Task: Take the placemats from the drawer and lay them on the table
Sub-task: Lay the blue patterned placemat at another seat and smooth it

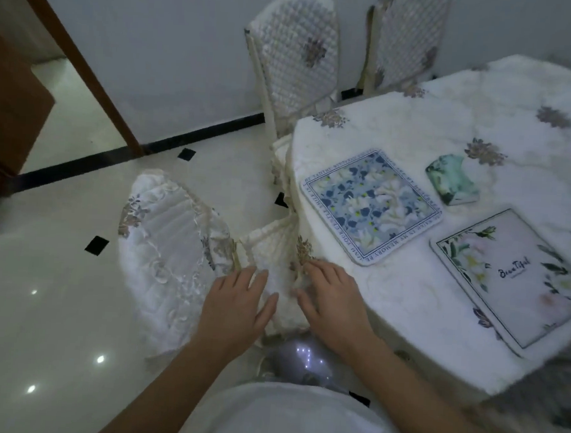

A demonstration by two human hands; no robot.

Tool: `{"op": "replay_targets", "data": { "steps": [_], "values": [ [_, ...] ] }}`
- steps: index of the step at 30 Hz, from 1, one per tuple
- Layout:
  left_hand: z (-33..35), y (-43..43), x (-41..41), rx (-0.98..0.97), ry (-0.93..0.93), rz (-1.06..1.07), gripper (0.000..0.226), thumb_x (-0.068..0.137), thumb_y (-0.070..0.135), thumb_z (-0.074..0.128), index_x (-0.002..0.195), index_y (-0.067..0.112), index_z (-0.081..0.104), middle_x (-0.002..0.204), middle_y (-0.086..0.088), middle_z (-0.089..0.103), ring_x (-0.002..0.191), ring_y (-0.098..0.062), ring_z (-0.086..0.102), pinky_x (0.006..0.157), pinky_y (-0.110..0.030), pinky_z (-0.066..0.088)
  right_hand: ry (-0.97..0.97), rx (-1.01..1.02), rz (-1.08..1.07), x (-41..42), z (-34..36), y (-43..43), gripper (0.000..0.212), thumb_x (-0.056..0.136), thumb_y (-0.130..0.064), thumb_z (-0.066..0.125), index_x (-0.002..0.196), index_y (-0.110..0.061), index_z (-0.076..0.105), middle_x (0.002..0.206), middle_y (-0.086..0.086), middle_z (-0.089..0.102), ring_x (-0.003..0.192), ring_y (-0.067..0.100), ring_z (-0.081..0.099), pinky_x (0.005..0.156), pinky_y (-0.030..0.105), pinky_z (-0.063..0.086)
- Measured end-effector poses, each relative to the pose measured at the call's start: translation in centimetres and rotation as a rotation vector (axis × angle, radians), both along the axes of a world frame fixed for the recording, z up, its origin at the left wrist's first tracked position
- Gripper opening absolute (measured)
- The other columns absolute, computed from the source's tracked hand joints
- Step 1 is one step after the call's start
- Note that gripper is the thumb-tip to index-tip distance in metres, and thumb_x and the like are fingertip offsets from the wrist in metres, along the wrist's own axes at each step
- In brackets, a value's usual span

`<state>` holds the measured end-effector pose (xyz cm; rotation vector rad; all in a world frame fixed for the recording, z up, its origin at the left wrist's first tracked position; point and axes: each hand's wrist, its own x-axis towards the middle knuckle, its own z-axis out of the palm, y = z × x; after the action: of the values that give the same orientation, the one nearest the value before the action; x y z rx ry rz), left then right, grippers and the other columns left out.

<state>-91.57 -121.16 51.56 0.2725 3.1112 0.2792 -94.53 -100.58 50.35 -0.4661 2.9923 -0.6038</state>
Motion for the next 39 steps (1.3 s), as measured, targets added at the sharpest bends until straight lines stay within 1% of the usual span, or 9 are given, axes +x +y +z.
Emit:
{"op": "replay_targets", "data": {
  "steps": [7, 13, 20, 25, 28, 32, 34, 37, 39],
  "values": [
    [-0.8, 4.0, -9.3, -0.011, -0.001, -0.247, 0.051, 0.095, 0.049, 0.038, 0.118, 0.013, 0.066, 0.117, -0.009, 0.067, 0.100, -0.030, 0.063, 0.079, -0.040, 0.051, -0.018, 0.033, -0.301, 0.4, -0.3, 5.0, 0.050, 0.090, -0.044, 0.047, 0.130, -0.016, 0.059, 0.130, 0.003, 0.060, 0.121, 0.025, 0.053, 0.100, 0.040, 0.045],
    [-2.4, 9.3, -15.1, -0.009, -0.048, -0.367, 0.055, 0.094, 0.050, 0.038, 0.126, 0.013, 0.063, 0.125, -0.010, 0.065, 0.108, -0.030, 0.063, 0.085, -0.043, 0.050, -0.062, 0.030, -0.433, -2.0, -1.4, 9.4, 0.052, 0.094, -0.047, 0.043, 0.135, -0.017, 0.056, 0.137, 0.002, 0.057, 0.126, 0.024, 0.049, 0.105, 0.040, 0.042],
    [-4.9, 13.6, -23.5, -0.034, -0.110, -0.324, 0.059, 0.096, 0.053, 0.034, 0.129, 0.013, 0.061, 0.124, -0.008, 0.065, 0.112, -0.028, 0.061, 0.087, -0.042, 0.051, -0.147, -0.066, -0.499, -10.1, -4.9, 15.1, 0.056, 0.094, -0.049, 0.039, 0.138, -0.016, 0.052, 0.138, 0.003, 0.056, 0.125, 0.023, 0.051, 0.102, 0.038, 0.045],
    [-7.1, 14.5, -30.9, -0.089, -0.189, -0.285, 0.065, 0.096, 0.058, 0.031, 0.139, 0.015, 0.052, 0.142, -0.017, 0.050, 0.130, -0.035, 0.047, 0.103, -0.049, 0.042, -0.177, -0.207, -0.617, -14.5, -8.3, 18.3, 0.048, 0.095, -0.036, 0.056, 0.138, -0.016, 0.050, 0.135, 0.003, 0.049, 0.118, 0.020, 0.050, 0.096, 0.039, 0.048],
    [-7.9, 14.6, -34.4, -0.104, -0.242, -0.243, 0.064, 0.093, 0.062, 0.033, 0.138, 0.019, 0.046, 0.145, -0.019, 0.044, 0.130, -0.037, 0.044, 0.100, -0.050, 0.042, -0.160, -0.309, -0.710, -15.3, -8.9, 18.3, 0.046, 0.093, -0.032, 0.061, 0.136, -0.018, 0.052, 0.138, 0.005, 0.045, 0.122, 0.021, 0.047, 0.097, 0.036, 0.046],
    [-8.2, 14.5, -36.6, -0.088, -0.248, -0.212, 0.059, 0.094, 0.057, 0.051, 0.138, 0.018, 0.048, 0.147, -0.020, 0.041, 0.132, -0.037, 0.041, 0.103, -0.049, 0.039, -0.190, -0.397, -0.786, -15.3, -9.2, 18.4, 0.049, 0.089, -0.026, 0.066, 0.137, -0.023, 0.052, 0.140, 0.005, 0.038, 0.127, 0.021, 0.040, 0.098, 0.034, 0.046],
    [-8.0, 14.7, -37.0, -0.055, -0.238, -0.176, 0.056, 0.092, 0.052, 0.059, 0.135, 0.017, 0.051, 0.140, -0.018, 0.046, 0.125, -0.036, 0.044, 0.099, -0.048, 0.040, -0.206, -0.432, -0.787, -15.3, -9.4, 18.7, 0.051, 0.090, -0.025, 0.066, 0.139, -0.024, 0.051, 0.132, 0.001, 0.040, 0.119, 0.015, 0.045, 0.091, 0.029, 0.048],
    [-7.7, 14.7, -37.4, 0.010, -0.244, -0.143, 0.061, 0.086, 0.053, 0.067, 0.135, 0.020, 0.053, 0.135, -0.013, 0.051, 0.120, -0.036, 0.048, 0.097, -0.048, 0.041, -0.238, -0.482, -0.811, -15.5, -9.2, 18.8, 0.055, 0.090, -0.026, 0.067, 0.142, -0.026, 0.048, 0.118, -0.005, 0.041, 0.094, 0.005, 0.052, 0.079, 0.026, 0.050],
    [-7.5, 14.4, -37.8, 0.084, -0.264, -0.059, 0.064, 0.081, 0.052, 0.072, 0.135, 0.023, 0.054, 0.128, -0.011, 0.054, 0.117, -0.033, 0.050, 0.098, -0.048, 0.042, -0.251, -0.505, -0.844, -15.8, -8.8, 18.7, 0.055, 0.090, -0.025, 0.067, 0.141, -0.026, 0.048, 0.112, -0.007, 0.041, 0.085, -0.002, 0.051, 0.071, 0.020, 0.044]
  ]
}}
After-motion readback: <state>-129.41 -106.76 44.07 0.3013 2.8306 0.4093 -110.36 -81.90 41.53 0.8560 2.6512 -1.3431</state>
